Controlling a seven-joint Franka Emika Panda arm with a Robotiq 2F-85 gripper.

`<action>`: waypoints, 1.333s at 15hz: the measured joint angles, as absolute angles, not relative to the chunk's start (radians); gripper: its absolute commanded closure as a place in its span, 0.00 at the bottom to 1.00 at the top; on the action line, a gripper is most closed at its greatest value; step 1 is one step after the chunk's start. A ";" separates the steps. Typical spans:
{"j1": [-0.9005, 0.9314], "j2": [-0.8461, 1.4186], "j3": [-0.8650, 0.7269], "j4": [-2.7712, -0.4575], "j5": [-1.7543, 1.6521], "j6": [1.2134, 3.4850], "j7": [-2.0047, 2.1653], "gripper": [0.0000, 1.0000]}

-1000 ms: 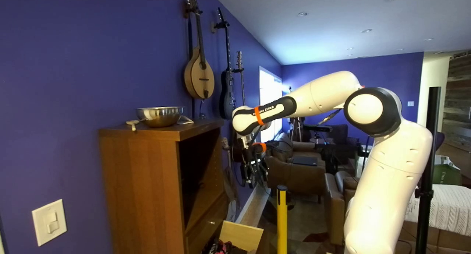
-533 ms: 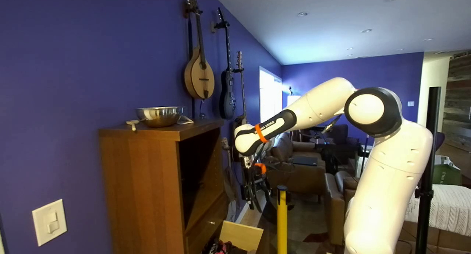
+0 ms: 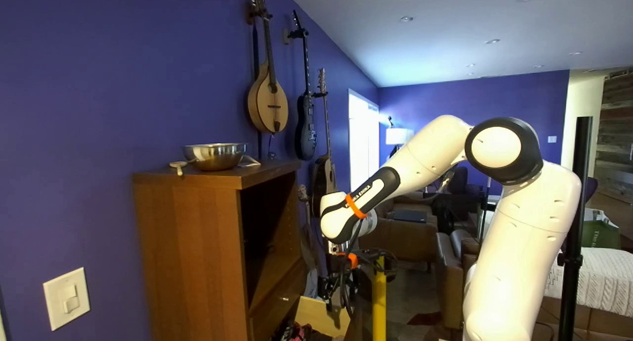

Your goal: Pick up the chains with the pink straps and put it on the top brown shelf

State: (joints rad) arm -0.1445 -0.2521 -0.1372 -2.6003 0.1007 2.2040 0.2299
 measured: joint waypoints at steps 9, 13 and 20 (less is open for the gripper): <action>-0.113 -0.243 -0.112 -2.663 0.140 2.383 0.229 0.00; -0.115 -0.220 -0.097 -2.666 0.120 2.467 0.232 0.00; -0.104 -0.030 -0.065 -2.666 0.119 2.797 0.234 0.00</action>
State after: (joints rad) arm -0.1038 -0.0296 -0.0651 -2.6662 0.1194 2.7967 0.2342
